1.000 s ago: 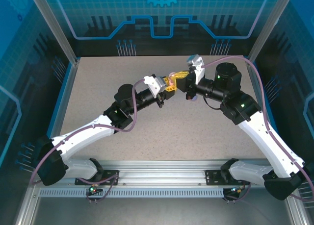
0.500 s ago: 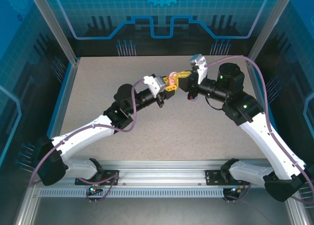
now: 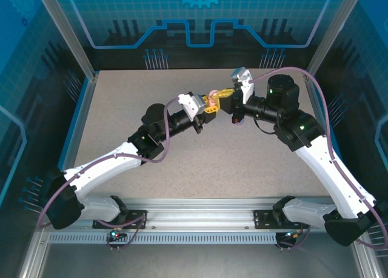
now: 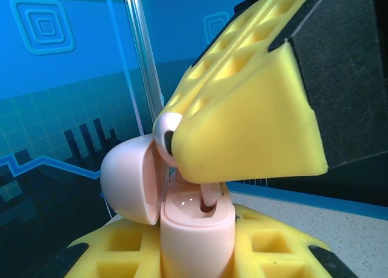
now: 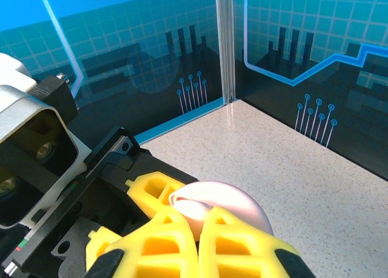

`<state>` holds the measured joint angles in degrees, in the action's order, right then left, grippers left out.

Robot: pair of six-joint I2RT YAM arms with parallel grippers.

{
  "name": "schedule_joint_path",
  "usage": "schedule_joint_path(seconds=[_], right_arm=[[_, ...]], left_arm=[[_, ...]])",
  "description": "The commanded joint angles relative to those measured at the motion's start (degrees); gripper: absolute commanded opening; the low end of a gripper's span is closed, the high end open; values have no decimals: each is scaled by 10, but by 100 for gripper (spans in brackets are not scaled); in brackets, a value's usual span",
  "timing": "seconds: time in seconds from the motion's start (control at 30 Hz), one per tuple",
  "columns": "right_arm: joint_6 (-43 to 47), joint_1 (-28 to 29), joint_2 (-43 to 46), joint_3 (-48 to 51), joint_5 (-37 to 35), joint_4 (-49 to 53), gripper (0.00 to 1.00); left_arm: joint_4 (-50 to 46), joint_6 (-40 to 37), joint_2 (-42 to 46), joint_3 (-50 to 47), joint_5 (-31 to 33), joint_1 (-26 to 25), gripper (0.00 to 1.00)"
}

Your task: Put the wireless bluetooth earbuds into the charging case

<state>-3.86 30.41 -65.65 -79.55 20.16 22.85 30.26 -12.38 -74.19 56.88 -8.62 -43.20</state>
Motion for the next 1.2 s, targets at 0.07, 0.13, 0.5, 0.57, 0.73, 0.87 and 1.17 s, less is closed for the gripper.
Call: schedule_joint_path(seconds=[0.07, 0.13, 0.5, 0.57, 0.73, 0.87, 1.17], right_arm=[[27, -1, -5, -3, 1, 65, 5], [30, -1, -7, -5, 6, 69, 5], [-7, -1, -5, -19, 7, 60, 31], [-13, -1, -3, -22, 2, 56, 31], [-23, -1, -5, -32, 1, 51, 33], [-42, -1, -5, -48, 4, 51, 44], [-95, -4, -9, -118, 25, 57, 61]], left_arm=[[54, 3, 19, 28, -3, -3, 0], [54, 4, 19, 27, -3, -3, 0], [54, 10, 16, 28, -3, -3, 0], [54, 11, 15, 28, -3, -3, 0], [53, 14, 15, 25, -2, -3, 0], [52, 17, 13, 23, 0, -3, 0], [60, 24, 10, 6, 15, -3, 0]])
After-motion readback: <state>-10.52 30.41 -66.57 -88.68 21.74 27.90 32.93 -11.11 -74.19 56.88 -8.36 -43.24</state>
